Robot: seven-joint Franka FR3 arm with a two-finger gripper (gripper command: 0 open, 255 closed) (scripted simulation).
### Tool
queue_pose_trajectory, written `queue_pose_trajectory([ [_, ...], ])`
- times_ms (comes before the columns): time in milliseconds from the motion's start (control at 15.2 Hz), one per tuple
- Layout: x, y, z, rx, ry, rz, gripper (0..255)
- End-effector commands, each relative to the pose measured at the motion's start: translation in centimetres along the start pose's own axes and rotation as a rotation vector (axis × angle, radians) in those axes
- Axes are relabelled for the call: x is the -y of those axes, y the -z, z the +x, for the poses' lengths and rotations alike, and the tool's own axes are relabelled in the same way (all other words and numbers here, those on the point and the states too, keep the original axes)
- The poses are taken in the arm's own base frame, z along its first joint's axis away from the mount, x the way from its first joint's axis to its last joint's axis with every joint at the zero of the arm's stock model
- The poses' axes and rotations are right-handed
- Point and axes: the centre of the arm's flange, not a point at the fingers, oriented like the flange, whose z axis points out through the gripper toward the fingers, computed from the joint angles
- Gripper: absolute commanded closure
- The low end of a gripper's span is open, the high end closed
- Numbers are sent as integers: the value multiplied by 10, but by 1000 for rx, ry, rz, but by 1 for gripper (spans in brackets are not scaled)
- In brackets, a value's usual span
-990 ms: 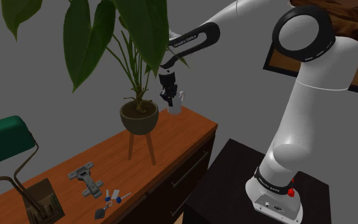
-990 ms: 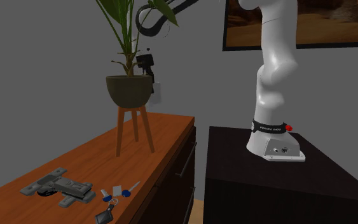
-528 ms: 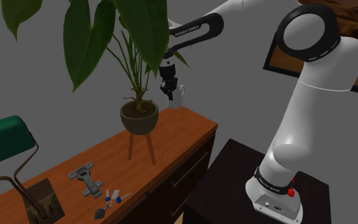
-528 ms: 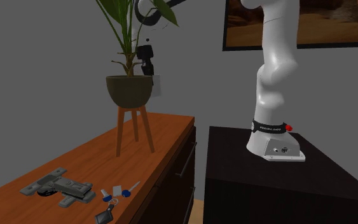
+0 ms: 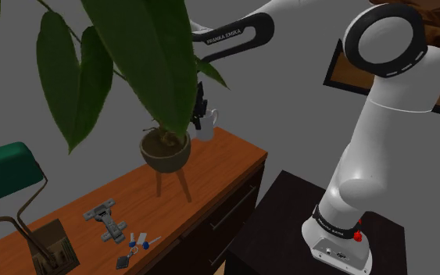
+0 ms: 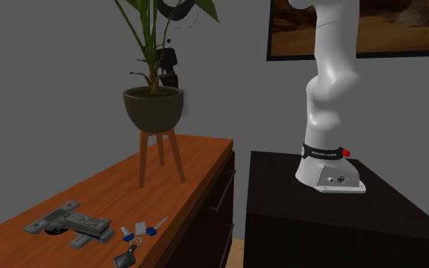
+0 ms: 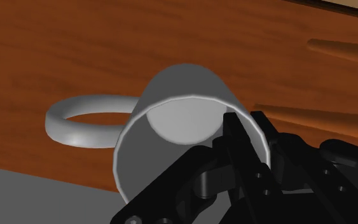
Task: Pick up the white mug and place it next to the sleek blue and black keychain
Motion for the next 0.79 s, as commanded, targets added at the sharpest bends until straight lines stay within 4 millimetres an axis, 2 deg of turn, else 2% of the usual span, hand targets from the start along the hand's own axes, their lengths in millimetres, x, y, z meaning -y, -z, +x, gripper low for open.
queue_pose_trajectory([
  [0, 25, 0, 2, 0, -1, 0, 255],
  [726, 170, 6, 13, 0, -1, 0, 255],
])
